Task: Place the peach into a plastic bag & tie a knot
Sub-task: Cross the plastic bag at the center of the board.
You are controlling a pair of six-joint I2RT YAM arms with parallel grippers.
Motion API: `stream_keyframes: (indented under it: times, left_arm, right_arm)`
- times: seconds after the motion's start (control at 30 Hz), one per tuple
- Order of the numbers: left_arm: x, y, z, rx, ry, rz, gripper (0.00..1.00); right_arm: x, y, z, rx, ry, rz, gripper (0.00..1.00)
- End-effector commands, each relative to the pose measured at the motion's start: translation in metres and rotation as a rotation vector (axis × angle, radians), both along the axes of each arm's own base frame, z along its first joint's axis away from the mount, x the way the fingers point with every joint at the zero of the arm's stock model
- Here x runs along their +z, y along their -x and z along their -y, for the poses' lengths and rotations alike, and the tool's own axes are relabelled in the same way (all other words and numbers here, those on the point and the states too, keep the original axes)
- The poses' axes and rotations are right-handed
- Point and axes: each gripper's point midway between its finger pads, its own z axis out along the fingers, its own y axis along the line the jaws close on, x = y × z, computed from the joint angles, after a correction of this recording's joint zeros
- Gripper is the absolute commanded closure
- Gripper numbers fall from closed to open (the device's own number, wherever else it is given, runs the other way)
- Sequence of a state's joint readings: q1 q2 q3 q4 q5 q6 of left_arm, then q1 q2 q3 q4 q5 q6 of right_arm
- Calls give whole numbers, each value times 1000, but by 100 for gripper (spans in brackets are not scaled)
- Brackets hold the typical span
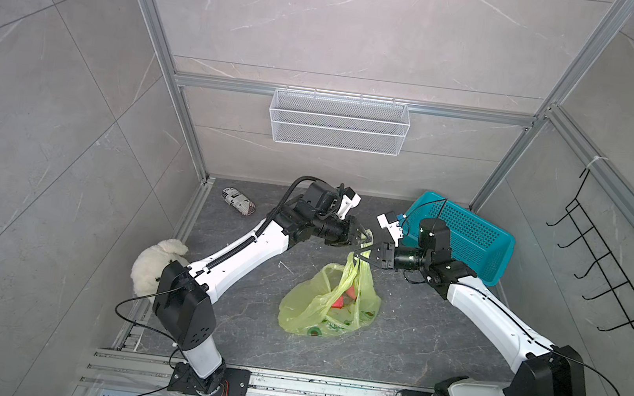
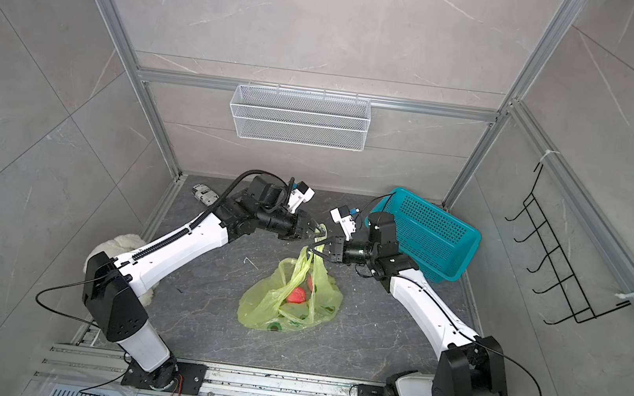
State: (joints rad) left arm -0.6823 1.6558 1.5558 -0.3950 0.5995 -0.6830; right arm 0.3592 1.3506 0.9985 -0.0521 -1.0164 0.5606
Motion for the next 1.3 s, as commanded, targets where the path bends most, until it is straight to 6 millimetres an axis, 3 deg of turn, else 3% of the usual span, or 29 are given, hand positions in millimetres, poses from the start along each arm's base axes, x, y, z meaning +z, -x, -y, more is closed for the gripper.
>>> stream_keyframes:
  times: [0.0, 0.17, 0.37, 0.5, 0.57, 0.67, 0.87, 1.03, 1.13, 1.27]
  left_arm:
    - [9, -16, -8, 97, 7, 49, 100]
    - [3, -21, -12, 149, 13, 49, 100]
    - [-3, -24, -19, 208, 34, 62, 100]
    - [-8, -24, -24, 239, 42, 52, 100]
    - [-11, -24, -27, 261, 36, 44, 100]
    - [-11, -23, -29, 275, 53, 44, 100]
    - [-10, -20, -35, 283, 46, 68, 100]
    - [5, -7, -38, 217, 74, 184, 100]
    - [14, 6, -40, 138, 77, 289, 100]
    - [15, 27, -42, 14, 30, 412, 100]
  right_arm:
    - [7, 14, 2, 16, -9, 36, 92]
    - [8, 18, 4, -15, -4, 31, 82]
    - [0, 17, 12, -93, 38, 2, 63]
    - [-1, 14, 21, -176, 78, 7, 44]
    - [1, 13, 25, -204, 86, 9, 42]
    - [4, 16, 22, -200, 70, -9, 47]
    - [5, 21, 16, -178, 77, -23, 74]
    - [5, 10, 25, -268, 105, -27, 92]
    - [2, 1, 25, -303, 113, -57, 100]
    - [-3, -12, 21, -322, 102, -103, 100]
